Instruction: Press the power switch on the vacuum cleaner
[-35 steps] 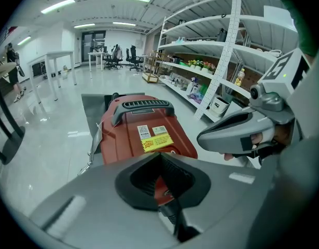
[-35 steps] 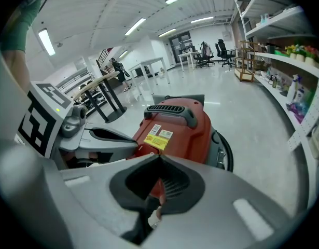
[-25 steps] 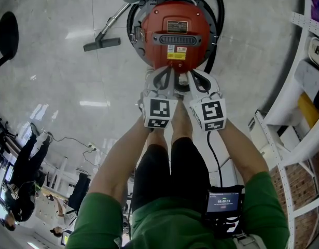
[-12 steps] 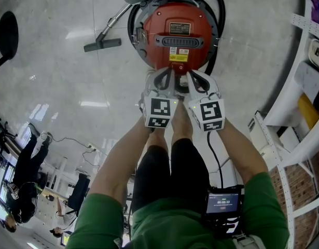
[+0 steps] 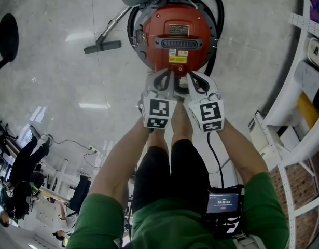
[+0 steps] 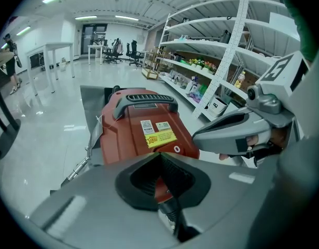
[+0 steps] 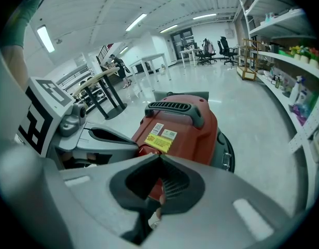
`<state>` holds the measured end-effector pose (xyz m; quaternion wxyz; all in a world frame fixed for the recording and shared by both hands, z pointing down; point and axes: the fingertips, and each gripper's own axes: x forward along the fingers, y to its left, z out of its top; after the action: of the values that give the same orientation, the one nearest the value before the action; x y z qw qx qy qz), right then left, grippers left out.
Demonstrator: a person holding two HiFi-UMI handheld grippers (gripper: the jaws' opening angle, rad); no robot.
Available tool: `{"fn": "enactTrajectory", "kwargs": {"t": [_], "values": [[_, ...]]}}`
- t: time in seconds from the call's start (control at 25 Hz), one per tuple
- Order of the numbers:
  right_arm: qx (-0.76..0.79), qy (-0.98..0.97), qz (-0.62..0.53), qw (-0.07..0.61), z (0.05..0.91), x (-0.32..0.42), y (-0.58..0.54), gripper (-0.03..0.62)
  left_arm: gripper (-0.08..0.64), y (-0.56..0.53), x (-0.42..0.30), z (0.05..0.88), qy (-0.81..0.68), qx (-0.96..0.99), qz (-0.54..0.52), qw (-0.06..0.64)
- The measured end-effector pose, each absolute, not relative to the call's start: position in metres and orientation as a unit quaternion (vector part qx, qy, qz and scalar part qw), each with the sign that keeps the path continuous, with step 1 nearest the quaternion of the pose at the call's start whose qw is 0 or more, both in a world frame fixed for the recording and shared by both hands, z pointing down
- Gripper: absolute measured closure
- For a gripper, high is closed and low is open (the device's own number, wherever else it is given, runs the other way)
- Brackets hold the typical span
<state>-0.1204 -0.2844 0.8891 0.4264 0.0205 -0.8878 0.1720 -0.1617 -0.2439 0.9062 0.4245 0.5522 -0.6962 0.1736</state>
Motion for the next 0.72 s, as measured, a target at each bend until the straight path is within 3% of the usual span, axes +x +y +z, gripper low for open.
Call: {"fn": "enactTrajectory", "kwargs": {"t": [0.72], "values": [[0.023, -0.896, 0.158, 0.414, 0.860, -0.113, -0.297, 0.592, 0.551, -0.240, -0.175, 0.891, -0.711, 0.533, 0.168, 0.428]]}}
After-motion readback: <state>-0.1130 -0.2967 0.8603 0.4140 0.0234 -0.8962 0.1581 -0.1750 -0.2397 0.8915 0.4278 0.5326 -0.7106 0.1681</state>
